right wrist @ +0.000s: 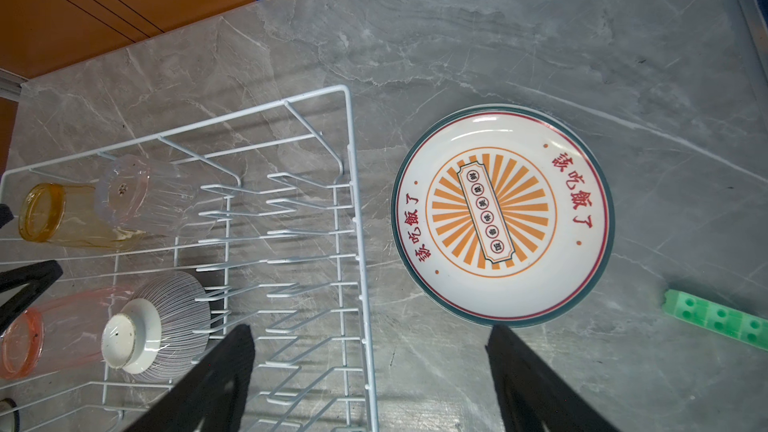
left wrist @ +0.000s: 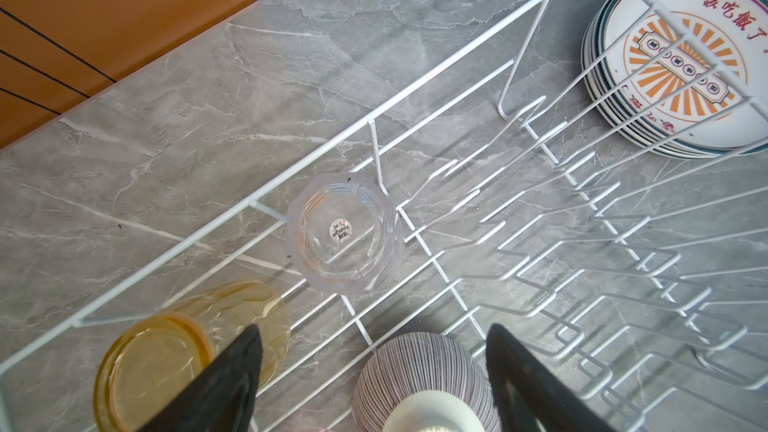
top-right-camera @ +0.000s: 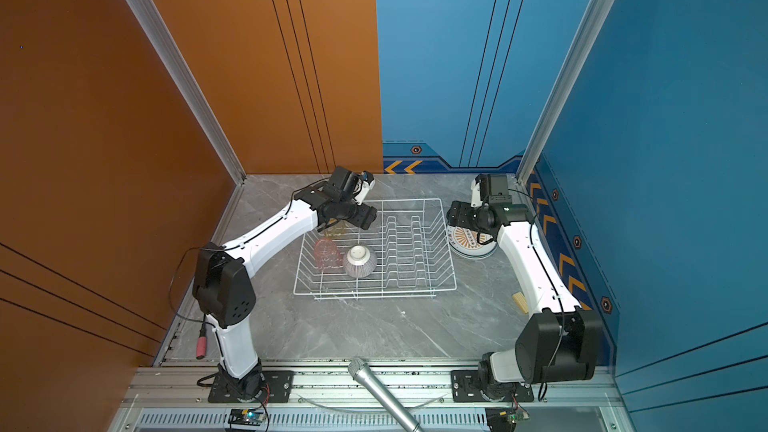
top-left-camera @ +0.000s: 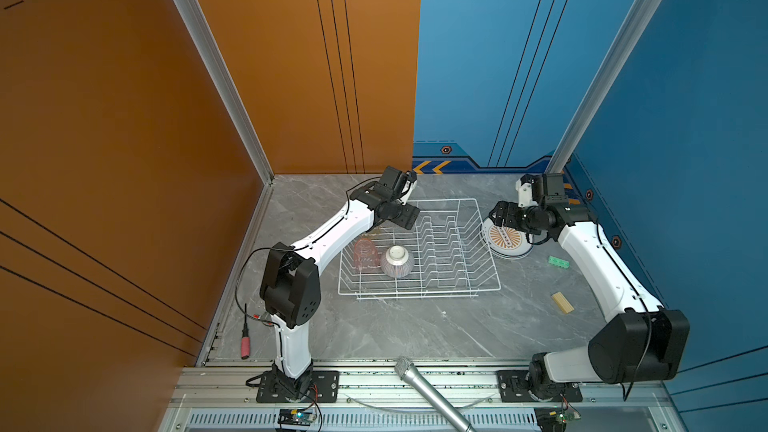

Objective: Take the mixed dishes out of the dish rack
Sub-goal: 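Reach the left gripper down into the rack toward the clear cup, then close the left gripper on the upside-down clear cup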

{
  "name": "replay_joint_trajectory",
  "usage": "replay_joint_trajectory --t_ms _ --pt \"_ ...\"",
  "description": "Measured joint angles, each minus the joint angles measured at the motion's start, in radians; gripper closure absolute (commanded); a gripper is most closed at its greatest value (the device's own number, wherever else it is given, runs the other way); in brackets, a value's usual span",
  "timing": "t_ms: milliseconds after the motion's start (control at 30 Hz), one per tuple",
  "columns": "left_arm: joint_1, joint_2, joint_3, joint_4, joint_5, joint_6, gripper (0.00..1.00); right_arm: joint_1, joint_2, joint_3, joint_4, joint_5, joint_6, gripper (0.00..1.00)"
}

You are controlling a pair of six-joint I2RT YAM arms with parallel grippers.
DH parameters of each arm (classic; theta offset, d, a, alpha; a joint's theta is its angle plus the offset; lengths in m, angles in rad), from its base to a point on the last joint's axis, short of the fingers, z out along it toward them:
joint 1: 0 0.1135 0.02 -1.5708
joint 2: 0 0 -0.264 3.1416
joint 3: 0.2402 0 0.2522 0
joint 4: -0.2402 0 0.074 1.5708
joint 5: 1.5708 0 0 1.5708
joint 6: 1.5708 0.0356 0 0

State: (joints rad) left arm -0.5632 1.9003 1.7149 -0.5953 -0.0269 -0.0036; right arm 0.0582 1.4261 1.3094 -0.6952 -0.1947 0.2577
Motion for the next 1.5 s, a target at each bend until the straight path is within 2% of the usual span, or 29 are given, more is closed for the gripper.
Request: replay_joint_trajectory --t_ms 233,667,967,1200,1500 --pt "-0.002 0.053 0.059 -0.002 -0.005 -0.001 0.06 0.000 0.027 0.000 0.001 -0.015 0.000 0.13" --pt "-0.017 0.172 0.174 -0.063 -0.060 -0.012 0.06 0.000 0.087 0.000 0.018 -0.016 0.000 0.13" --pt "-0.006 0.238 0.243 -0.131 -0.077 -0.049 0.07 0.000 0.090 0.000 0.024 -0.016 0.000 0.13" --pt "0.005 0.292 0.286 -0.151 -0.069 -0.074 0.12 -0.002 0.097 0.000 0.026 -0.016 0.000 0.13" --pt "0.021 0.344 0.333 -0.180 -0.066 -0.092 0.12 -0.006 0.106 0.000 0.026 -0.019 0.000 0.13"
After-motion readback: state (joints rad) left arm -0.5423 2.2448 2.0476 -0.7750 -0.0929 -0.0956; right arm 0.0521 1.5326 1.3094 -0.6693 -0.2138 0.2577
